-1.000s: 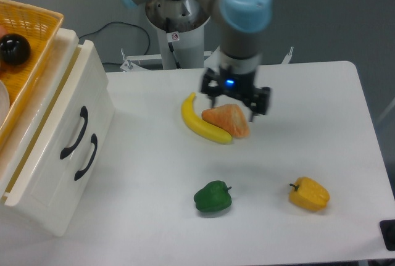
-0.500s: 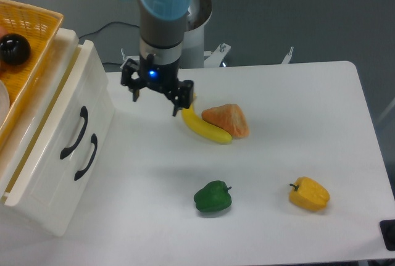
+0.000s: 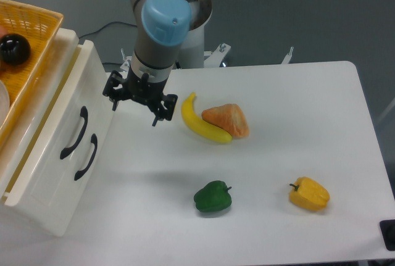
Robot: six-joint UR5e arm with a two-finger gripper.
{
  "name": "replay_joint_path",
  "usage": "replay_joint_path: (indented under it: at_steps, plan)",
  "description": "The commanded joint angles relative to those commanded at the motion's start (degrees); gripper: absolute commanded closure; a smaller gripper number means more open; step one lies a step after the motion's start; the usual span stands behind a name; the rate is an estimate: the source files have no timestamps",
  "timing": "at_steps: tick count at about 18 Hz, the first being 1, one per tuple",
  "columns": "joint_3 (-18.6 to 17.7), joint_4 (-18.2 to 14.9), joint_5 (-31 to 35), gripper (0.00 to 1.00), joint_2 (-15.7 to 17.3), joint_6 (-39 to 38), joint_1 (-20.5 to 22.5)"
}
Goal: Slide the top white drawer open
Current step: 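Move the gripper over the banana to the upper drawer's black handle, then lower the gripper and hook the upper drawer's black handle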
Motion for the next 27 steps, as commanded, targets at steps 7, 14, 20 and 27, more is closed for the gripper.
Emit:
replay_joint_path:
  at_steps: [7,14,20,27]
  plan:
    - [0.7,-0.1,-1.4,0.00,-1.3,-3.9,-2.1]
    - [0.7,0.0,-1.8,0.00,-2.1,-5.0,-3.4]
    - [0.5,0.1,-2.5,0.00,-3.5,-5.2,-5.8]
    - [0.6,0.2,-3.0,0.00,-3.7,-5.0,-5.8]
